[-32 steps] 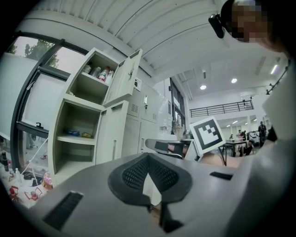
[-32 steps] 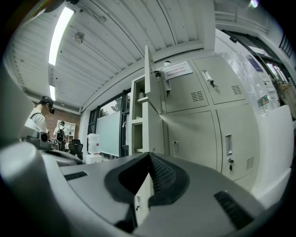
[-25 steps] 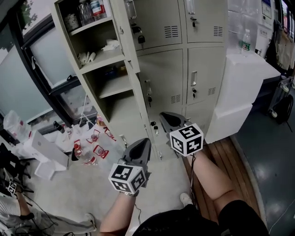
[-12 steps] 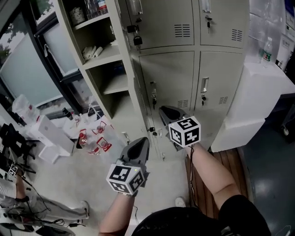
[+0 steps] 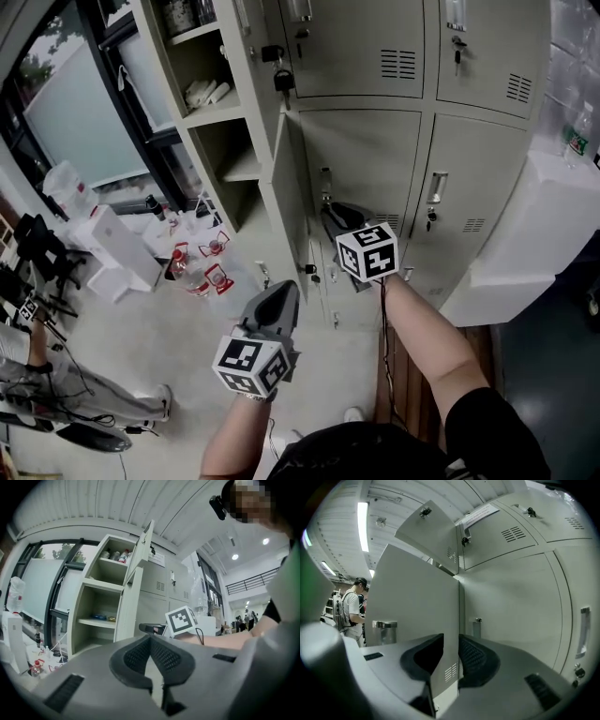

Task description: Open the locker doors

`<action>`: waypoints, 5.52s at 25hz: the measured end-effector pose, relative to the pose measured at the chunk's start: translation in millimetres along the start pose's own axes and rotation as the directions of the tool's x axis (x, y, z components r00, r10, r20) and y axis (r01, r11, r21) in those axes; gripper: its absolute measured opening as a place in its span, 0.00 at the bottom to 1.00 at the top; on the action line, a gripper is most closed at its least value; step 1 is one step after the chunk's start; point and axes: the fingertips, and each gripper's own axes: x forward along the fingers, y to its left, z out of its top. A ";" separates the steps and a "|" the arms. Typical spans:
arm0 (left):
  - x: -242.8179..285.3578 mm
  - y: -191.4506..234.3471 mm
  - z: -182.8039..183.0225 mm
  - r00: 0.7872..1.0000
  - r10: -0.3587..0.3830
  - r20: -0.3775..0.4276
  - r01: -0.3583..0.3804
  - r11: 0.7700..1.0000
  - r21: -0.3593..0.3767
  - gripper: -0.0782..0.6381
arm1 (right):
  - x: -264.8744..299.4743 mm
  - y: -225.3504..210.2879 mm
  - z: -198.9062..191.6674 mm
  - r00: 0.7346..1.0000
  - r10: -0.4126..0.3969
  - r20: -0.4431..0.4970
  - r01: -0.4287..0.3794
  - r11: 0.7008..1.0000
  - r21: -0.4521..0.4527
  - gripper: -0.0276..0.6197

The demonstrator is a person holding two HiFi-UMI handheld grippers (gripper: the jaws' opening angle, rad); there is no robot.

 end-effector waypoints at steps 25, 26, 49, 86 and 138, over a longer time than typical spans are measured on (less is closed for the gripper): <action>7.2 38.6 -8.9 0.992 0.122 -0.025 -0.122 0.992 -0.011 0.11 | 104.3 -43.4 -20.3 0.992 -0.116 -0.046 0.115 0.993 -0.028 0.32; 7.5 40.4 -8.9 0.992 0.122 -0.026 -0.123 0.992 -0.011 0.11 | 106.3 -44.1 -20.7 0.990 -0.130 -0.046 0.128 0.991 -0.034 0.33; -3.2 53.4 -8.9 0.993 0.111 -0.027 -0.111 0.994 -0.022 0.11 | 109.9 -34.6 -25.2 0.981 -0.181 -0.075 0.177 0.983 -0.056 0.28; -42.1 15.1 -9.3 0.984 -0.168 -0.050 0.167 0.986 -0.018 0.11 | -4.9 5.2 -36.2 0.976 -0.214 -0.032 0.214 0.977 -0.002 0.21; -12.4 -119.6 -28.8 0.849 -0.519 -0.101 0.518 0.855 -0.039 0.11 | -194.7 -46.6 -56.1 0.906 -0.424 0.019 0.424 0.905 -0.017 0.25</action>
